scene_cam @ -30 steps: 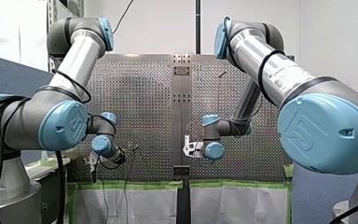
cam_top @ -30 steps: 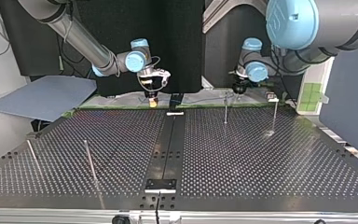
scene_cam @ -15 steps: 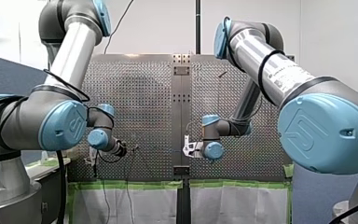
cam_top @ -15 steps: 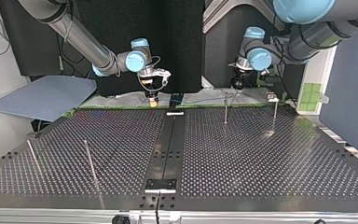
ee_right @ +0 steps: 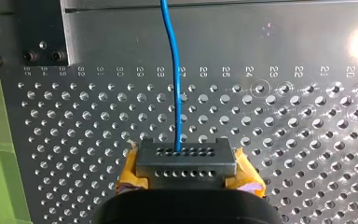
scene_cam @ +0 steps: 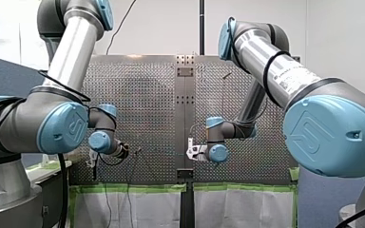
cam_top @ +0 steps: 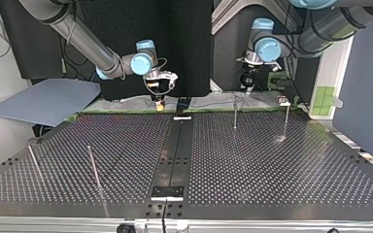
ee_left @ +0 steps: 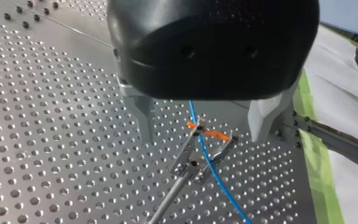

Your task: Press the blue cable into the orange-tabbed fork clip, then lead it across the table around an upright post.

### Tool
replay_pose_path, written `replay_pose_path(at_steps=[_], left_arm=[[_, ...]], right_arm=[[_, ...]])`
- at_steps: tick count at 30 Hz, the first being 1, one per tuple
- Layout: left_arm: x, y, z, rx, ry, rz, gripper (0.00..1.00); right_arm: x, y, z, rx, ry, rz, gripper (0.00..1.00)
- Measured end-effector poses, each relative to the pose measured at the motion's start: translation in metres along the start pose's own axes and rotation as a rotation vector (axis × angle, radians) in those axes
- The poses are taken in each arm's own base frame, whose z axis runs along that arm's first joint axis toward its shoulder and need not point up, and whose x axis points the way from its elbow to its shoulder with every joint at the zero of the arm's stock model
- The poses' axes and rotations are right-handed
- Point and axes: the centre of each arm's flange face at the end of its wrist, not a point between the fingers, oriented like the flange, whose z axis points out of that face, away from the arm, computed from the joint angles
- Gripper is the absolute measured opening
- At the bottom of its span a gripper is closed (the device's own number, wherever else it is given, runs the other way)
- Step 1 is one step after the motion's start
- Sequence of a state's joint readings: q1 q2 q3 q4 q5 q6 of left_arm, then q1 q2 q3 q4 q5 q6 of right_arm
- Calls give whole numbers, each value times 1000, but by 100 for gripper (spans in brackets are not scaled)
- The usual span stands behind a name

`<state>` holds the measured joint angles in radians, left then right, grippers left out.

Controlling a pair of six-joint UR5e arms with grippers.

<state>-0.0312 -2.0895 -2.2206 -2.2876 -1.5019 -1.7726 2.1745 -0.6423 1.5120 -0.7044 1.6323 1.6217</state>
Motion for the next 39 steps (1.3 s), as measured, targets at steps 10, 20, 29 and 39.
replay_pose_path(at_steps=[10, 20, 29, 39], left_arm=[[10, -17, -4, -7, -45, 33, 100], [38, -25, -1, -25, -67, 104, 100], [34, -36, 4, -2, -148, 129, 100], [33, -38, 4, -7, -160, 127, 100]], right_arm=[[0, 0, 0, 0, 1, 0, 0], [0, 0, 0, 1, 0, 0, 0], [0, -1, 0, 2, 0, -1, 0], [0, 0, 0, 2, 2, 0, 0]])
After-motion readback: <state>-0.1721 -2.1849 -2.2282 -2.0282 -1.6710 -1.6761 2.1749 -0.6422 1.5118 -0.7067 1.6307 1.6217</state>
